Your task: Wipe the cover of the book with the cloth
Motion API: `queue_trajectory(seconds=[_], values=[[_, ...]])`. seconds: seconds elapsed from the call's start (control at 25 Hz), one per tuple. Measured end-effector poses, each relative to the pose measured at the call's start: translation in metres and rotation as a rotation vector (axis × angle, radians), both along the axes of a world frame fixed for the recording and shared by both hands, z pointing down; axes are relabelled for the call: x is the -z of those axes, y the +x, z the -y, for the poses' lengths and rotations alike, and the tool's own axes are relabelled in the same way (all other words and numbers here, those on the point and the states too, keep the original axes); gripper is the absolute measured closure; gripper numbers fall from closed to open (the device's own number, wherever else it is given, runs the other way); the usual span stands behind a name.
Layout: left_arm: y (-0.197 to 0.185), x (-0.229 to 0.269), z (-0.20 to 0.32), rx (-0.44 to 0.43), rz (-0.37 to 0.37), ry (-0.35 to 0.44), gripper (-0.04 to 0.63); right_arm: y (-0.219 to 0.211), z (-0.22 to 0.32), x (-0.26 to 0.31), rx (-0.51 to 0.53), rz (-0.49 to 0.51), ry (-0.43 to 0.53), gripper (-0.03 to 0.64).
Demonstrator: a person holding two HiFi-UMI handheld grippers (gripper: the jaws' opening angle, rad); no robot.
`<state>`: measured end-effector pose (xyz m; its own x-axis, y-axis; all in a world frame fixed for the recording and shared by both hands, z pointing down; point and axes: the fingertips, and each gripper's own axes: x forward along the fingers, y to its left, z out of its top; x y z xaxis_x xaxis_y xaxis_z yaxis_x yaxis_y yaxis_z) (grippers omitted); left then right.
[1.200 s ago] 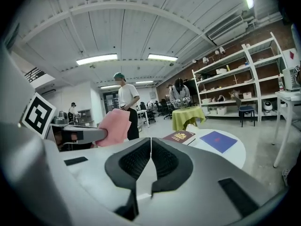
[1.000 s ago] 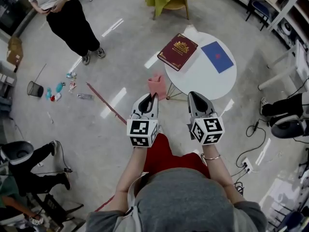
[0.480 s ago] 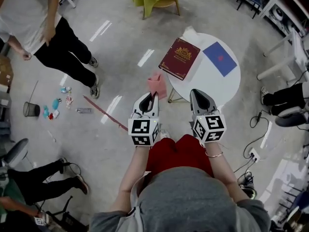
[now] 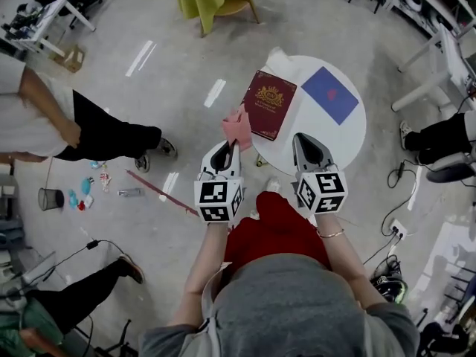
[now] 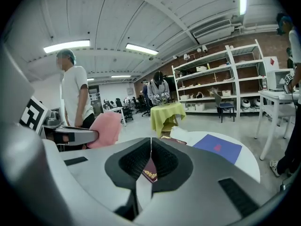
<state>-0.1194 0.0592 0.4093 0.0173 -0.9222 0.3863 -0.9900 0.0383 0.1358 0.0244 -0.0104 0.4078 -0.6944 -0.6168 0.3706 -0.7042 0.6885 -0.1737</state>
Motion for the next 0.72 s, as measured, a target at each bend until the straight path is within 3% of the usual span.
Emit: queue_trajectory(seconds=[0.4, 0.72], values=[[0.001, 0.001, 0.097, -0.048, 0.031, -0.023, 0.561, 0.018, 0.09, -0.001, -0.082, 0.019, -0.012, 0.588], [0.016, -0.002, 0.151, -0.13, 0.051, -0.057, 0.561, 0.039, 0.128, -0.008, -0.168, 0.03, -0.048, 0.588]])
